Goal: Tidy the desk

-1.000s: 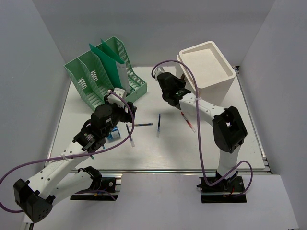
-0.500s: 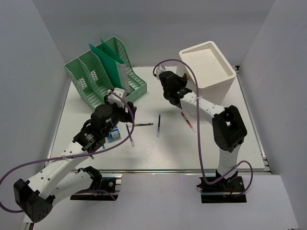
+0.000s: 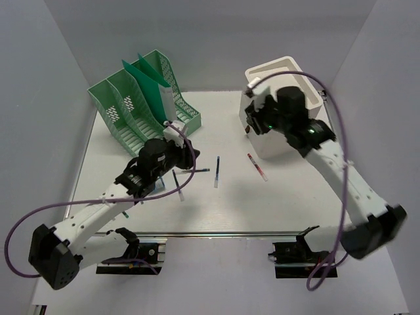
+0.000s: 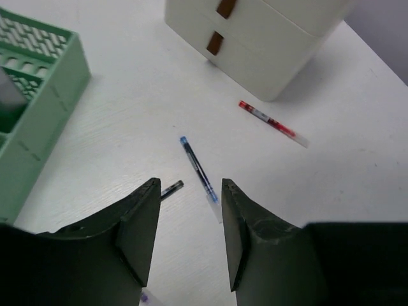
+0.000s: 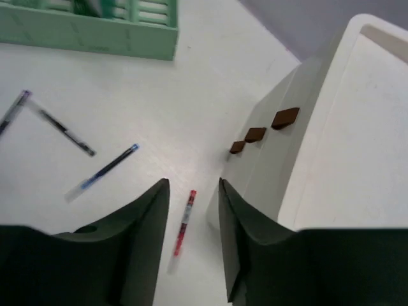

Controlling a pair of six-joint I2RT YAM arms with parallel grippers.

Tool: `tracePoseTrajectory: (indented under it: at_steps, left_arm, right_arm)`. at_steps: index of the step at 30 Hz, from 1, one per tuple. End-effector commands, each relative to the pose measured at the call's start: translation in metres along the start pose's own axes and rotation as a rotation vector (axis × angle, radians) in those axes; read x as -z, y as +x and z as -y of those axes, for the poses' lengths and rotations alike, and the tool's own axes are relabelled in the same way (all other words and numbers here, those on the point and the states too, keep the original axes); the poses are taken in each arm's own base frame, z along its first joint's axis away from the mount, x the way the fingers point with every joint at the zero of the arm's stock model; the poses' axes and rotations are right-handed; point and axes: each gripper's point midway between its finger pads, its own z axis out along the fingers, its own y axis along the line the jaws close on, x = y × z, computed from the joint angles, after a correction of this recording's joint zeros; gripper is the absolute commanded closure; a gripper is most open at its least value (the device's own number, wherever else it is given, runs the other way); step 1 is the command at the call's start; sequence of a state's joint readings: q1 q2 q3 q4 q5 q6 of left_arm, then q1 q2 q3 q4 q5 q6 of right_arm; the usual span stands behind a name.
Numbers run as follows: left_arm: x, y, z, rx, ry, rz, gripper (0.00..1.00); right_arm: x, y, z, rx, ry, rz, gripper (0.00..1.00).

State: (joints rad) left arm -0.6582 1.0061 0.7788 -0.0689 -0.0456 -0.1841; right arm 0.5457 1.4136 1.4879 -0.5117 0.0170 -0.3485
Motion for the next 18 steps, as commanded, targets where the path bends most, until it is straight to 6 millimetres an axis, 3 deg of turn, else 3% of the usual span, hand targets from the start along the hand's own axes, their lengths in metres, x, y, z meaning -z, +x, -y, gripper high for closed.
tracePoseTrajectory:
  at_steps: [1,2,3,5,6,8,10,11,12,13,14,15,16,17,18]
  left_arm:
    - [-0.016,-0.014,0.032,0.083,0.153,0.025,0.48]
    - [-0.022,-0.012,0.039,0.102,0.186,0.015,0.49]
    - [-0.035,-0.002,0.04,0.118,0.19,-0.014,0.49]
    - [-0.048,-0.014,0.051,0.15,0.241,0.02,0.43]
    - [-0.064,-0.007,0.056,0.151,0.251,0.01,0.4]
    - [-0.081,-0.017,0.06,0.153,0.248,0.039,0.31]
    - [-0.108,-0.008,0.06,0.152,0.248,0.039,0.27]
    - [-0.117,-0.006,0.06,0.138,0.25,0.037,0.27]
    - [-0.126,-0.022,0.065,0.118,0.272,0.079,0.26]
    - [-0.144,-0.002,0.064,0.099,0.271,0.037,0.25]
    - [-0.153,0.002,0.063,0.061,0.273,0.033,0.25]
    - [-0.163,-0.01,0.068,0.041,0.298,0.063,0.24]
    - [-0.179,0.005,0.063,0.012,0.3,0.038,0.24]
    - [-0.186,0.008,0.064,0.005,0.306,0.039,0.24]
    - [-0.193,-0.004,0.067,-0.004,0.32,0.072,0.24]
  right_arm:
    - [0.039,0.003,-0.034,-0.132,-0.247,0.119,0.55]
    - [0.046,0.003,-0.042,-0.144,-0.297,0.157,0.51]
    - [0.046,0.021,-0.045,-0.176,-0.312,0.146,0.36]
    - [0.065,0.018,-0.039,-0.199,-0.32,0.234,0.31]
    - [0.069,0.021,-0.042,-0.202,-0.33,0.254,0.3]
    - [0.077,0.033,-0.043,-0.211,-0.338,0.298,0.3]
    - [0.083,0.041,-0.048,-0.214,-0.346,0.348,0.3]
    - [0.087,0.044,-0.049,-0.219,-0.368,0.373,0.3]
    - [0.089,0.046,-0.053,-0.223,-0.387,0.398,0.3]
    - [0.096,0.046,-0.052,-0.213,-0.383,0.429,0.3]
    - [0.099,0.049,-0.057,-0.207,-0.41,0.441,0.3]
    - [0.104,0.047,-0.058,-0.196,-0.412,0.459,0.3]
    - [0.107,0.048,-0.058,-0.192,-0.414,0.468,0.31]
    - [0.109,0.048,-0.057,-0.189,-0.409,0.472,0.32]
    - [0.111,0.049,-0.05,-0.196,-0.382,0.474,0.32]
